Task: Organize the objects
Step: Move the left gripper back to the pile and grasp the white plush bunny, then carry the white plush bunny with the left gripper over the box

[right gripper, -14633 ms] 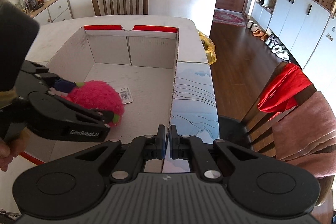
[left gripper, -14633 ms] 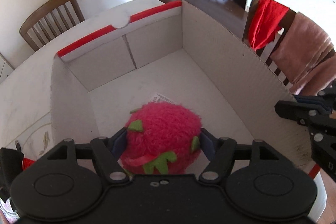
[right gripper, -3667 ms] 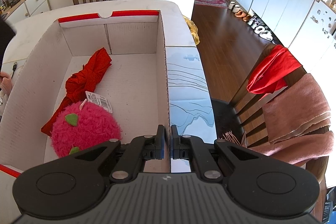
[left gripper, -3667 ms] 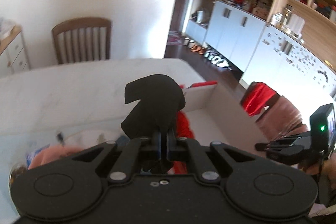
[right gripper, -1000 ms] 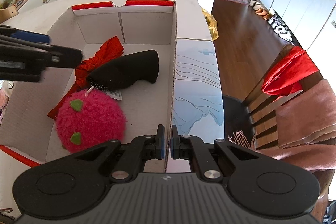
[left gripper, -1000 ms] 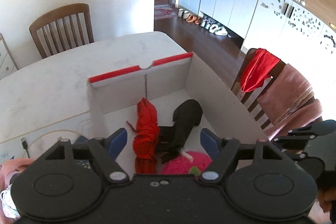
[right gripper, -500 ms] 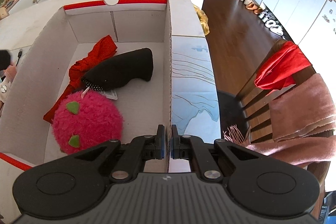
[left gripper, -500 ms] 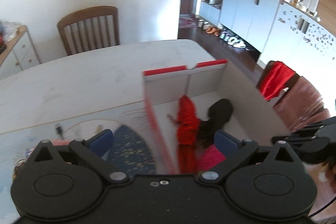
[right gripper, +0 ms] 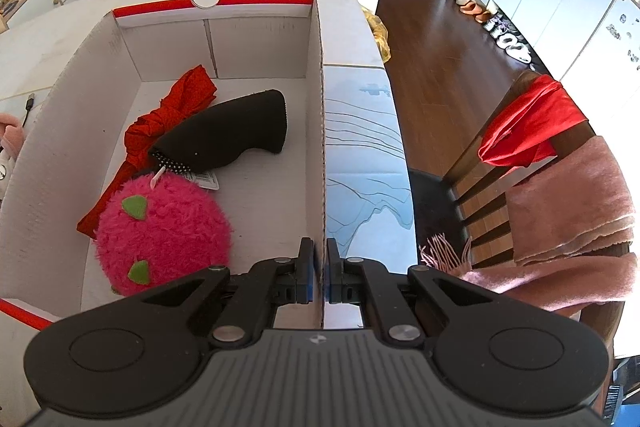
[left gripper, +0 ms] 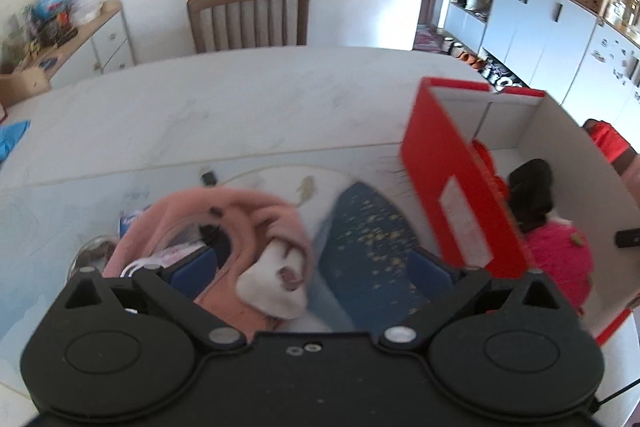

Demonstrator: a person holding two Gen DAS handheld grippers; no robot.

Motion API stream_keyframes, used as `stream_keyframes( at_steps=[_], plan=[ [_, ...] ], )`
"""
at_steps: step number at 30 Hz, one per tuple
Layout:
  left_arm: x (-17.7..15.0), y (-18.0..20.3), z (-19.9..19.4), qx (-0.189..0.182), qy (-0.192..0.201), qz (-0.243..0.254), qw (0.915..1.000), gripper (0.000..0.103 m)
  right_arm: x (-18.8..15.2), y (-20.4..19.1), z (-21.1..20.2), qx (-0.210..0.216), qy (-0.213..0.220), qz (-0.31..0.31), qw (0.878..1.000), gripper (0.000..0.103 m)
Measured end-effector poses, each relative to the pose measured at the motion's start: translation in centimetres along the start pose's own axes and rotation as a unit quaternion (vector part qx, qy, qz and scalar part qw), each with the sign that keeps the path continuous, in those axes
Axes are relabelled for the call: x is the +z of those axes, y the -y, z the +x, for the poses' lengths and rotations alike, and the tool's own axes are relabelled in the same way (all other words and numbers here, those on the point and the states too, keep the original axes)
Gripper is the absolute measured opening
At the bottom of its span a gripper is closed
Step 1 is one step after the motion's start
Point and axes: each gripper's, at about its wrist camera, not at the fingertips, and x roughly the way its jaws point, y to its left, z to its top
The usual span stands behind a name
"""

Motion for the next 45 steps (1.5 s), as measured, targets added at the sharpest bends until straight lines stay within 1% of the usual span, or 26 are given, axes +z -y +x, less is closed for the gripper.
stream_keyframes(
  at_steps=[5, 10, 14, 15, 18, 20, 22, 23, 24, 27, 35, 39, 41, 45],
  plan=[
    [-0.8, -1.2, 1.5, 0.004, -0.011, 0.011, 0.9999, 0.092, 0.0, 0.0, 0.0, -0.001, 0.000, 0.001, 1.000, 0.004],
    [-1.5, -1.6, 3.1, 0.016, -0.031, 0.025, 0.9991, 0.080, 0.0, 0.0, 0.0, -0.001, -0.001, 0.006, 1.000, 0.004],
    [-2.1, -1.4, 3.7, 0.022, -0.033, 0.046, 0.9981, 0.076, 0.1, -0.1, 0.0, -0.004, -0.001, 0.007, 1.000, 0.004],
    [-2.2, -1.3, 3.8, 0.025, -0.033, 0.053, 0.9978, 0.073, 0.1, -0.1, 0.0, -0.004, -0.001, 0.007, 1.000, 0.004],
    [-2.4, -1.0, 4.1, 0.031, -0.031, 0.071, 0.9965, 0.067, 0.1, -0.1, 0.0, -0.005, -0.002, 0.006, 1.000, 0.004],
    [-2.6, -0.9, 4.3, 0.036, -0.034, 0.078, 0.9958, 0.055, 0.1, -0.2, 0.0, -0.006, -0.001, 0.007, 1.000, 0.004],
    [-2.7, -0.9, 4.4, 0.038, -0.034, 0.078, 0.9956, 0.052, 0.0, -0.2, 0.0, -0.007, -0.001, 0.007, 1.000, 0.004],
    [-2.7, -0.9, 4.3, 0.039, -0.033, 0.078, 0.9957, 0.048, 0.0, -0.2, -0.1, -0.006, -0.002, 0.008, 1.000, 0.004],
    [-2.7, -0.9, 4.3, 0.039, -0.032, 0.078, 0.9957, 0.047, 0.0, -0.2, -0.1, -0.006, -0.001, 0.008, 1.000, 0.004],
    [-2.7, -1.0, 3.9, 0.040, -0.024, 0.074, 0.9962, 0.045, 0.0, -0.2, -0.1, -0.006, -0.002, 0.007, 1.000, 0.004],
    [-2.0, -1.3, 1.4, 0.014, -0.005, 0.038, 0.9992, 0.042, 0.0, -0.2, -0.2, -0.005, -0.001, 0.008, 1.000, 0.004],
    [-1.6, -1.3, -0.3, -0.009, 0.010, 0.019, 0.9997, 0.042, 0.0, -0.2, -0.2, -0.005, -0.001, 0.009, 1.000, 0.004],
    [-1.3, -1.2, -1.1, -0.014, 0.013, 0.011, 0.9998, 0.042, 0.0, -0.2, -0.2, -0.005, -0.001, 0.008, 1.000, 0.004],
    [-0.6, -0.4, -2.8, -0.039, 0.024, 0.009, 0.9989, 0.042, 0.0, -0.2, -0.2, -0.004, 0.000, 0.008, 1.000, 0.004]
  ],
)
